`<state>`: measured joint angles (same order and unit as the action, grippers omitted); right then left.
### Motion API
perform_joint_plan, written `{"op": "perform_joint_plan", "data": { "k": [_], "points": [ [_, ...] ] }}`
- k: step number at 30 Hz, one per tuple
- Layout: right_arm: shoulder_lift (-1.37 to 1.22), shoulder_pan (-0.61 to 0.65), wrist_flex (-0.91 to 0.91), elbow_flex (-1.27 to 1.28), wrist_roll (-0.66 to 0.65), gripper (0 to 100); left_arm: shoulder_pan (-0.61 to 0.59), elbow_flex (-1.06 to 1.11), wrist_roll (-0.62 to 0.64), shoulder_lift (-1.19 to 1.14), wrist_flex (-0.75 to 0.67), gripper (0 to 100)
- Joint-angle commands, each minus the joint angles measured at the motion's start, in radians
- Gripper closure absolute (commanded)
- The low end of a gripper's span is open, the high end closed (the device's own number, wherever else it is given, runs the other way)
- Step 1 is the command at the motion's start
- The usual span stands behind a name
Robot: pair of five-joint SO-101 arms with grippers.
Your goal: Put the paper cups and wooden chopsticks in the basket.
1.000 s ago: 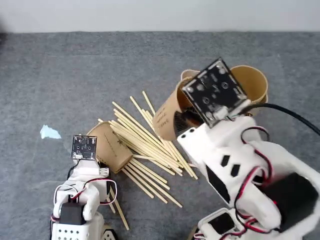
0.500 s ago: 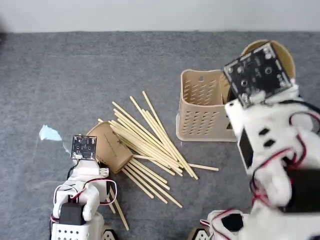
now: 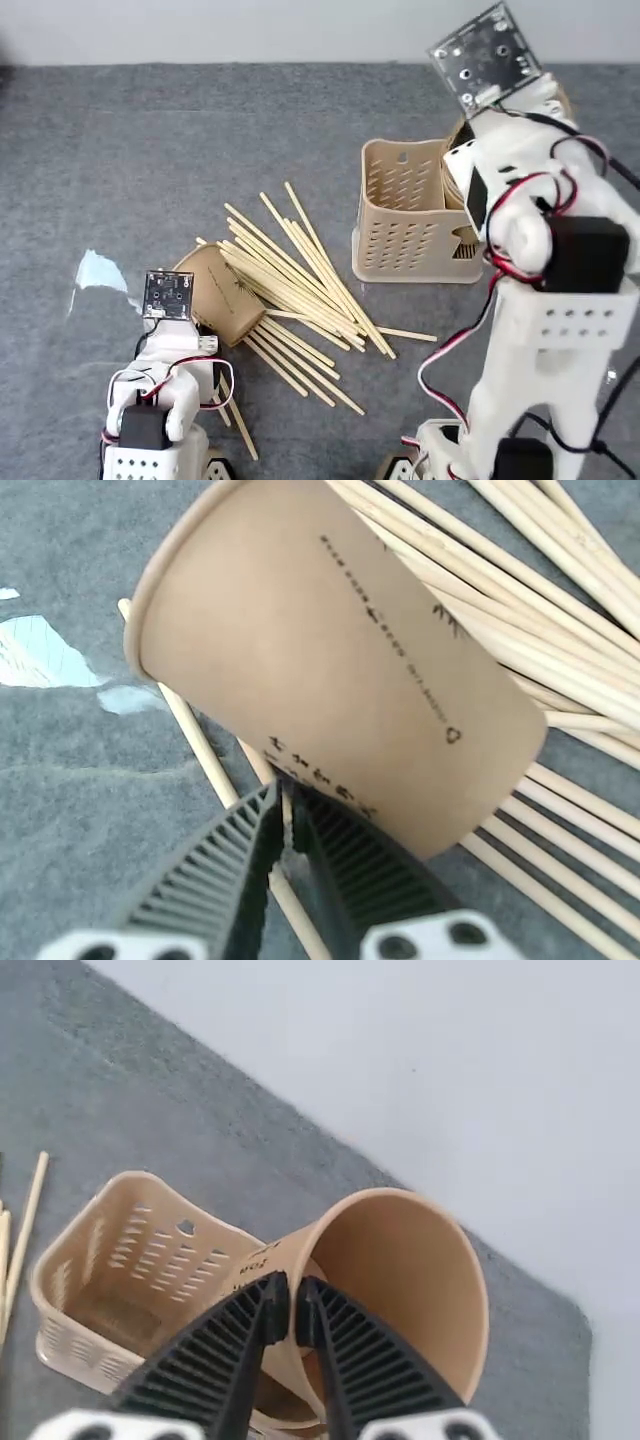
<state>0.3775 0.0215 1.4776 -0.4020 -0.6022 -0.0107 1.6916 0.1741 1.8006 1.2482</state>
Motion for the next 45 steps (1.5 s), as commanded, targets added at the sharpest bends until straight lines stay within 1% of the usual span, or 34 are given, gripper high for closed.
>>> {"op": "perform_joint_plan", "data": {
  "k": [1,5,9,12,16,17,20,31,36,43,45],
  "points": [
    [-0.016,-0.059,-0.019,-0.035,-0.066,99.1,0.0,-0.007,0.003,0.011,0.006,99],
    [-0.044,-0.133,-0.013,-0.035,-0.106,99.1,0.0,-0.007,0.003,0.011,0.006,99],
    [-0.047,-0.145,0.028,-0.035,-0.106,99.0,0.0,-0.007,0.003,0.011,0.006,99],
    [-0.045,-0.102,0.079,-0.035,-0.103,98.2,0.0,-0.007,0.003,0.011,0.006,99],
    [-0.044,-0.033,0.154,-0.04,-0.097,89.2,0.0,-0.007,0.003,0.011,0.006,99],
    [-0.044,-0.013,0.168,-0.041,-0.083,87.1,0.0,-0.007,0.003,0.011,0.006,99],
    [-0.042,0.048,0.197,-0.044,0.023,83.2,0.0,-0.007,0.003,0.011,0.006,99],
    [-0.042,0.349,0.315,-0.218,0.281,83.0,0.0,-0.007,0.003,0.011,0.006,99],
    [-0.042,0.426,0.32,-0.216,0.437,83.0,0.0,-0.007,0.003,0.011,0.006,99],
    [-0.042,0.501,0.321,-0.196,0.466,83.2,0.0,-0.007,0.003,0.011,0.006,99],
    [-0.042,0.516,0.321,-0.144,0.505,83.2,0.0,-0.007,0.003,0.011,0.006,99]
  ]
}}
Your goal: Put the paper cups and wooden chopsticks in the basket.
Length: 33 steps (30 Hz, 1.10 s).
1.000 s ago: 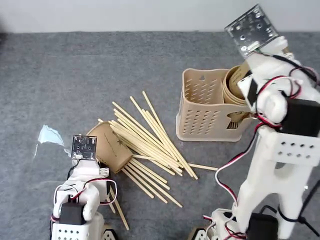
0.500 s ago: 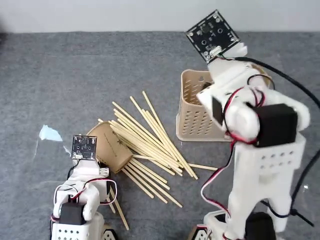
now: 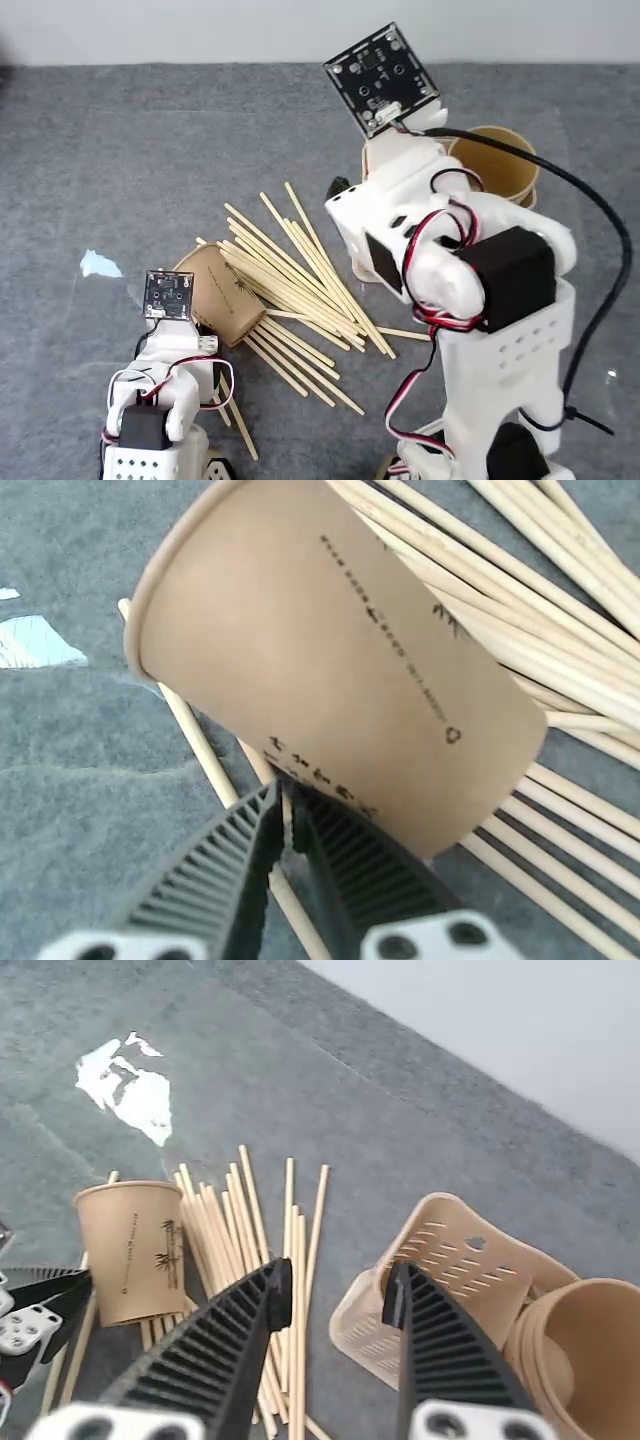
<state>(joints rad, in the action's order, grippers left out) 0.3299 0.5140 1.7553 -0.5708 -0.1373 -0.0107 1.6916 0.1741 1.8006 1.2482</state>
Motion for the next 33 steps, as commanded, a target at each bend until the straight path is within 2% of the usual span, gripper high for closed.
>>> {"op": "perform_joint_plan", "data": {
  "k": [1,7,17,23,29,33],
  "points": [
    [0.005,0.033,0.044,0.055,0.057,83.2,0.0,-0.007,0.003,0.011,0.006,99],
    [0.039,0.061,0.041,0.212,0.157,83.1,0.0,-0.007,0.003,0.011,0.006,99],
    [0.104,0.059,0.016,0.391,0.181,82.9,-0.02,-0.007,-0.002,0.011,0.008,99],
    [0.045,0.065,-0.101,0.483,0.183,82.9,-0.272,-0.064,-0.002,0.011,0.008,99],
    [-0.021,0.165,-0.159,0.505,0.203,82.8,-0.606,-0.081,-0.002,0.011,0.0,99],
    [-0.093,0.251,-0.208,0.505,0.262,77.2,-0.712,-0.081,0.005,0.011,-0.012,99]
  ]
}}
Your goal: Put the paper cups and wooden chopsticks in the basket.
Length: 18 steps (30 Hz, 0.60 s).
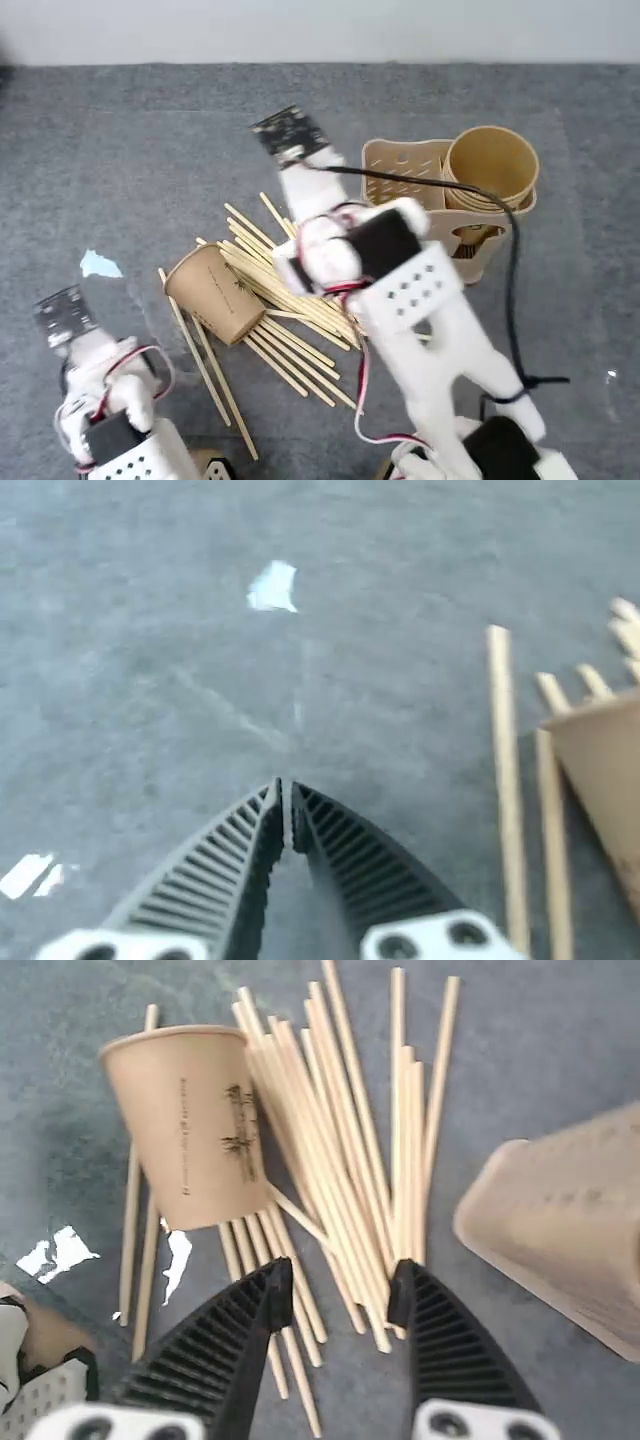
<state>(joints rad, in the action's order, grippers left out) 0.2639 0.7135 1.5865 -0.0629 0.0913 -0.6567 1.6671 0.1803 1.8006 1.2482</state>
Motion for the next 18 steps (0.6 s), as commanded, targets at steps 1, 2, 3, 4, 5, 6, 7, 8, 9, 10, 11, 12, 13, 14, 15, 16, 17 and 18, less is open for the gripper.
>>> {"op": "perform_joint_plan", "data": {
  "k": [1,2,3,4,5,6,7,8,9,10,11,12,13,14,15,16,17,18],
  "points": [
    [-0.053,0.073,-0.053,-0.003,0.038,74.6,-0.08,-0.053,-0.005,0.011,-0.02,99],
    [-0.077,0.094,-0.067,-0.003,0.038,72.3,-0.094,-0.053,-0.006,0.011,-0.021,99],
    [-0.104,0.113,-0.082,-0.003,0.038,70.4,-0.109,-0.051,-0.006,0.011,-0.017,99],
    [-0.13,0.13,-0.101,-0.003,0.038,69.0,-0.124,-0.051,-0.006,0.011,-0.014,99],
    [-0.159,0.145,-0.12,-0.006,0.038,68.6,-0.141,-0.051,-0.006,0.011,-0.014,99],
    [-0.183,0.159,-0.143,-0.006,0.038,68.4,-0.147,-0.051,-0.008,0.011,-0.015,99],
    [-0.208,0.173,-0.168,-0.008,0.038,68.4,-0.15,-0.051,-0.009,0.011,-0.02,99],
    [-0.231,0.186,-0.193,-0.008,0.038,68.4,-0.147,-0.051,-0.025,0.011,-0.02,99],
    [-0.249,0.199,-0.216,-0.008,0.034,68.4,-0.147,-0.051,-0.055,0.011,-0.02,99],
    [-0.268,0.209,-0.237,-0.008,0.032,68.3,-0.146,-0.051,-0.089,0.011,-0.02,99],
    [-0.283,0.22,-0.254,-0.008,0.031,68.2,-0.146,-0.048,-0.115,0.011,-0.017,99],
    [-0.3,0.228,-0.268,-0.008,0.031,68.2,-0.146,-0.039,-0.13,0.011,-0.015,99],
    [-0.312,0.234,-0.28,-0.008,0.029,68.2,-0.146,-0.028,-0.133,0.011,-0.02,99],
    [-0.325,0.24,-0.291,-0.008,0.029,68.2,-0.146,-0.024,-0.133,0.011,-0.02,99],
    [-0.335,0.242,-0.302,-0.008,0.029,68.2,-0.146,-0.022,-0.133,0.011,-0.02,99],
    [-0.344,0.246,-0.314,-0.009,0.02,68.2,-0.144,-0.022,-0.133,0.011,-0.02,99],
    [-0.352,0.246,-0.325,-0.014,0.0,68.2,-0.144,-0.022,-0.133,0.011,-0.02,99],
    [-0.36,0.246,-0.331,-0.026,-0.011,68.2,-0.144,-0.021,-0.133,0.011,-0.02,99]
  ]
}}
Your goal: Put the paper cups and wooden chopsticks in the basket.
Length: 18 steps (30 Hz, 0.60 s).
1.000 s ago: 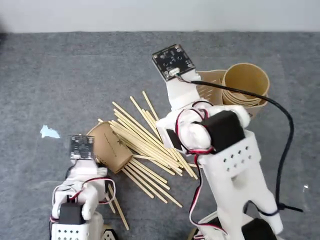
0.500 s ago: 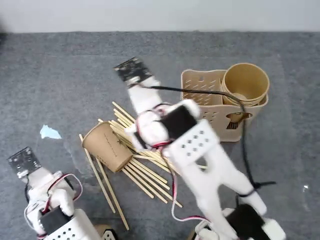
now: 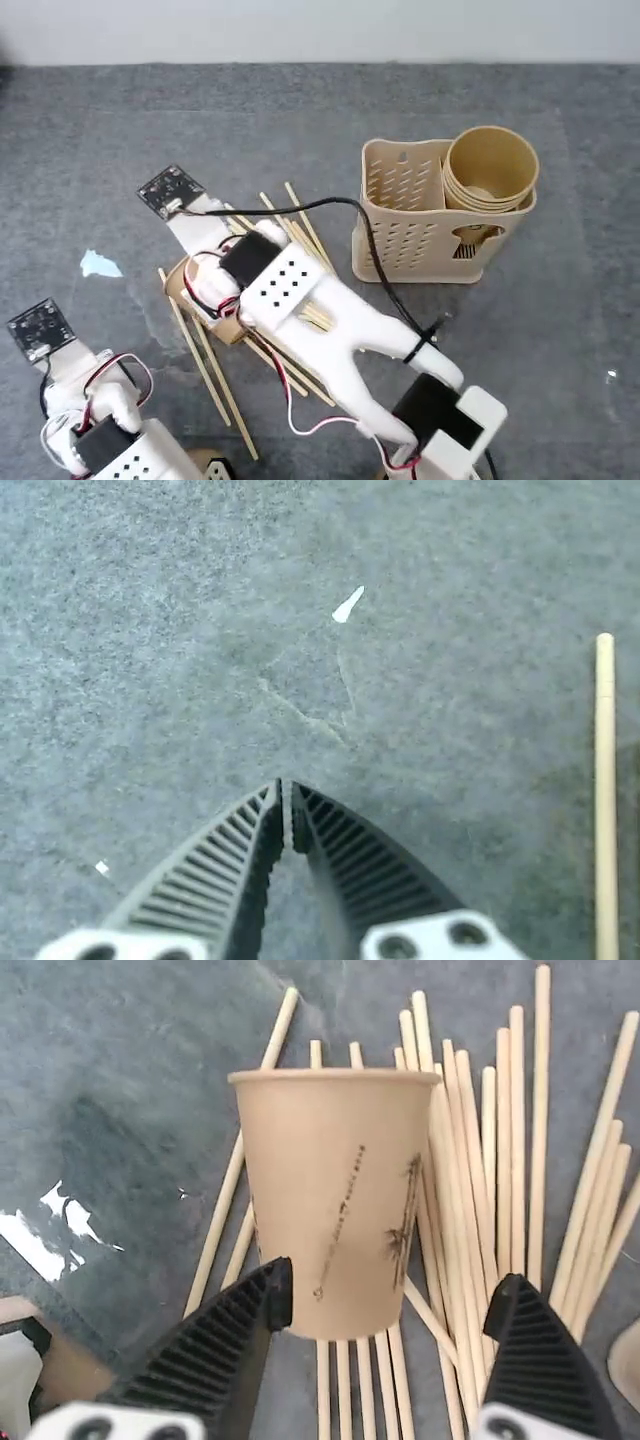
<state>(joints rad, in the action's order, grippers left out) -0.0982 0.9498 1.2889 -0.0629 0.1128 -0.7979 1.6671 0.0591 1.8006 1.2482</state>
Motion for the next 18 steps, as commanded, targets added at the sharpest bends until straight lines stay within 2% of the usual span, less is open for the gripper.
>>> {"op": "perform_joint_plan", "data": {
  "k": [1,6,18],
  "points": [
    [-0.004,0.008,-0.041,-0.041,-0.037,68.2,0.002,-0.019,-0.012,0.011,-0.02,99],
    [-0.05,0.007,-0.133,-0.123,-0.026,68.4,0.043,-0.01,-0.014,0.011,-0.02,99],
    [-0.179,-0.015,-0.461,-0.137,-0.028,68.4,0.043,-0.008,-0.017,0.011,-0.021,99]
  ]
}}
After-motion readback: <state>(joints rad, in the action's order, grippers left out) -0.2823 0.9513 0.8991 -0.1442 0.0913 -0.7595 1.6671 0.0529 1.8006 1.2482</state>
